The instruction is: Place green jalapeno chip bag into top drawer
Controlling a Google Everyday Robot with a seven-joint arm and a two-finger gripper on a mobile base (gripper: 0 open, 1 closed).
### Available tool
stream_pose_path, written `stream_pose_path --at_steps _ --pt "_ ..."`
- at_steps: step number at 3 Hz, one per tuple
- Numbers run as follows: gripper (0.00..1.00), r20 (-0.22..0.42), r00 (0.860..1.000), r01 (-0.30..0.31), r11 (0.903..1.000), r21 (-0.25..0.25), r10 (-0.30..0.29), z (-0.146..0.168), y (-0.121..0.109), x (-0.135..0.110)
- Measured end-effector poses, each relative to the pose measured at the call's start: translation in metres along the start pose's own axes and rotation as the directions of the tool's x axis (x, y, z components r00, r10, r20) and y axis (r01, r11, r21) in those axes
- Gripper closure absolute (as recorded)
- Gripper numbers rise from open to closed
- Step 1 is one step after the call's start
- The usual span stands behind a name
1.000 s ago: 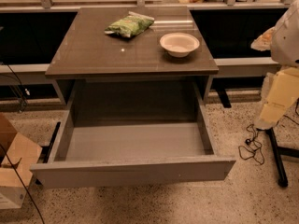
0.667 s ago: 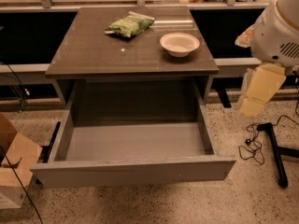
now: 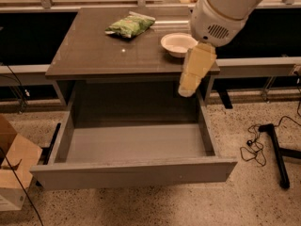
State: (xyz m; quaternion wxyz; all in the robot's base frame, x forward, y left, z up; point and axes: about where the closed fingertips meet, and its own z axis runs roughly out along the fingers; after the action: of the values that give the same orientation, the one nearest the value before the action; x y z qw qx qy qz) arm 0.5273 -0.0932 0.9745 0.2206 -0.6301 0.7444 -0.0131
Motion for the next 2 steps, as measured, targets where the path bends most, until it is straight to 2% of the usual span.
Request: stream_pose_path --at_steps 1,2 --pt "0.00 0.089 0.996 -0.026 0.9996 0.008 0.026 0.021 -0.050 -0.043" --pt "0.00 0.134 0.990 -0.052 0.9986 0.002 0.052 0.037 -0.081 -0.064"
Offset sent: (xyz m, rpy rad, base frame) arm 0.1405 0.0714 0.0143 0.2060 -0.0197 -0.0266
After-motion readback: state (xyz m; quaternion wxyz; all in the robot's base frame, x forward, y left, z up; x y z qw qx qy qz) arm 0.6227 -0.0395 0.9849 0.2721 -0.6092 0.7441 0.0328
